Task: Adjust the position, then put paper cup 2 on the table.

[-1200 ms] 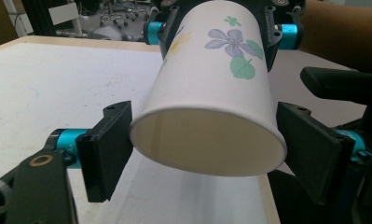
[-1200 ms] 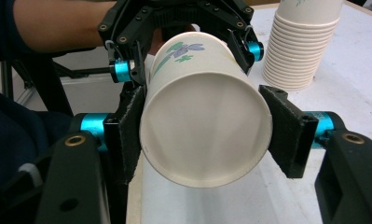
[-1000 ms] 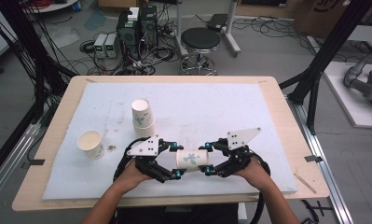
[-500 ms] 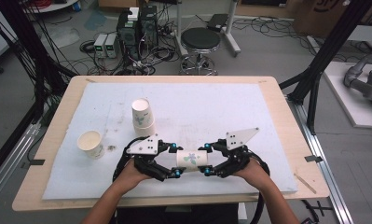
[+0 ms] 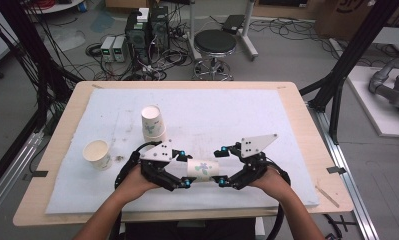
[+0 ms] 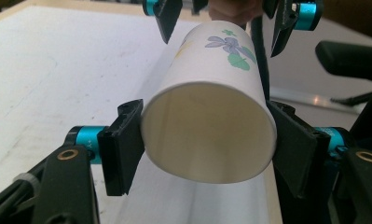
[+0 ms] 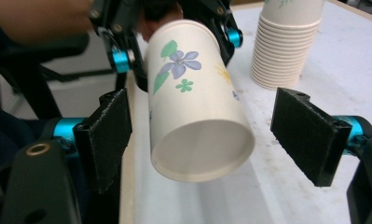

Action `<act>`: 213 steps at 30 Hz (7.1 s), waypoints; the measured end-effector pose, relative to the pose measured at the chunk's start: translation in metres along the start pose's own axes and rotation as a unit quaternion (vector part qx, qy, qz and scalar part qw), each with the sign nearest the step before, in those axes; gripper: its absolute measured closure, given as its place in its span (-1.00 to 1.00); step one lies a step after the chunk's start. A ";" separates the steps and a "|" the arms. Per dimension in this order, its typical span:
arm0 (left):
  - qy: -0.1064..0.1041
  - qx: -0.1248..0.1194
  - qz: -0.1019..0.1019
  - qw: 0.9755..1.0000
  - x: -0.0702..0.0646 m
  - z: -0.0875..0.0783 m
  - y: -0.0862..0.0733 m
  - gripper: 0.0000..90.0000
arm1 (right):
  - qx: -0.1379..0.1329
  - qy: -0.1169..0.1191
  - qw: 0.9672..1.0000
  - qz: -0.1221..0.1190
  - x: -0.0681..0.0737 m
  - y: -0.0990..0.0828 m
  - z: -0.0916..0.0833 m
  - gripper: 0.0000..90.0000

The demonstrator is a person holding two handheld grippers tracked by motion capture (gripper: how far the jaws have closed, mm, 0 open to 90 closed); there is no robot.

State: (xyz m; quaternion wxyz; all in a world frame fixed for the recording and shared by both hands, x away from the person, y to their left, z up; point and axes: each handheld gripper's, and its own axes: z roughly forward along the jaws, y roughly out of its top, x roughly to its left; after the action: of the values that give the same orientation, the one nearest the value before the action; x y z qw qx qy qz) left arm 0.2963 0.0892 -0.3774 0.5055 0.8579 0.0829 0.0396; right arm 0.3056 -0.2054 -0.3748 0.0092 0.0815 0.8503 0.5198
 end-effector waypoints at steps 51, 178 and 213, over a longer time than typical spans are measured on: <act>0.021 0.239 0.054 0.969 0.001 0.024 0.052 -0.27 | 0.178 -0.054 0.977 -0.109 0.008 0.017 0.053 -0.51; 0.210 -0.195 -0.068 0.956 -0.005 -0.047 -0.075 -0.56 | -0.110 -0.258 0.959 0.047 -0.009 -0.061 -0.033 -0.22; 0.203 -0.165 -0.069 0.963 -0.014 -0.033 -0.080 -0.56 | -0.070 -0.338 0.923 0.169 -0.072 -0.079 -0.008 -0.23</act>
State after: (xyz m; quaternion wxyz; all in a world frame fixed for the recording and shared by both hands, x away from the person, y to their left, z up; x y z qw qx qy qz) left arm 0.2697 0.1528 -0.4313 0.6145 0.7284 0.2352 0.1911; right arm 0.3658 -0.2587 -0.4464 0.2133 0.3941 0.7319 0.5134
